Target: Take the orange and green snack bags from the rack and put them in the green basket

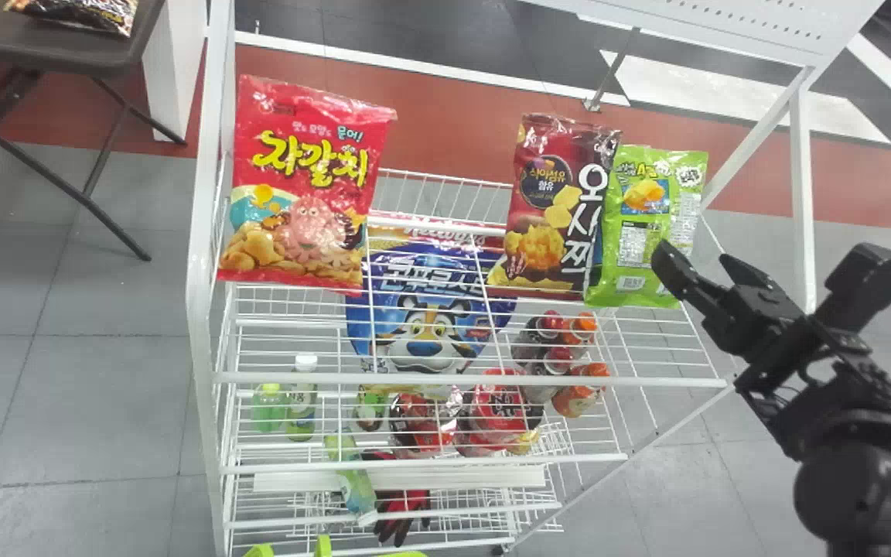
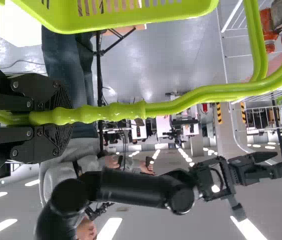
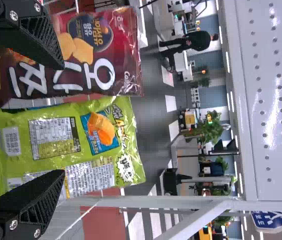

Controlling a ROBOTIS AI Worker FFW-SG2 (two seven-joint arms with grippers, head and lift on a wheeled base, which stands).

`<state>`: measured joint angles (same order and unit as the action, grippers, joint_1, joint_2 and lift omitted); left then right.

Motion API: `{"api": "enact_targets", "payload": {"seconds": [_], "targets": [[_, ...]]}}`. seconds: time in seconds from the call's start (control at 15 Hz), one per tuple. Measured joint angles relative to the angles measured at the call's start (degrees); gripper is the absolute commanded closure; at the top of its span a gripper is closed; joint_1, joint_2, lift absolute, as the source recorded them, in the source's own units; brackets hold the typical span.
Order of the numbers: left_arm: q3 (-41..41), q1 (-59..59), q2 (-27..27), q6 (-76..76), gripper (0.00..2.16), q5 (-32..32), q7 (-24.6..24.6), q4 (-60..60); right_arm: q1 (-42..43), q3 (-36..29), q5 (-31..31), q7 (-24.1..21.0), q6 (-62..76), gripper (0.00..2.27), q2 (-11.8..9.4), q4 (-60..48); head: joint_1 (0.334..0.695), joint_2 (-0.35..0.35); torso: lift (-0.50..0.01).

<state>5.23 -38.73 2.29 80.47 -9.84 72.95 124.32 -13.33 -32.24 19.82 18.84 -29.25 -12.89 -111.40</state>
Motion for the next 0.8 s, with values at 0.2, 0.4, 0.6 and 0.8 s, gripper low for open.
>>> {"api": "enact_targets", "payload": {"seconds": [0.2, 0.4, 0.6, 0.8], "targets": [[-0.1, 0.0, 0.0, 0.0, 2.15, 0.0, 0.0, -0.2, 5.3, 2.7, -3.6, -0.6, 0.0, 0.07, -1.3, 5.7, 0.695, -0.35, 0.0], [-0.5, -0.1, 0.0, -0.3, 2.15, 0.0, 0.1, -0.4, 10.6, 6.0, -7.4, -1.5, 0.2, 0.07, -2.9, 13.2, 0.695, -0.35, 0.0], [-1.4, -0.1, -0.1, -1.2, 2.15, -0.4, 0.1, -1.2, 15.0, 8.6, -11.0, -1.9, 2.7, 0.07, -4.3, 19.8, 0.695, -0.35, 0.0], [-1.9, 0.2, -0.1, -1.7, 2.15, -0.7, 0.3, -1.9, 17.8, 9.4, -13.2, -2.9, 4.6, 0.07, -5.7, 24.7, 0.695, -0.35, 0.0]]}}
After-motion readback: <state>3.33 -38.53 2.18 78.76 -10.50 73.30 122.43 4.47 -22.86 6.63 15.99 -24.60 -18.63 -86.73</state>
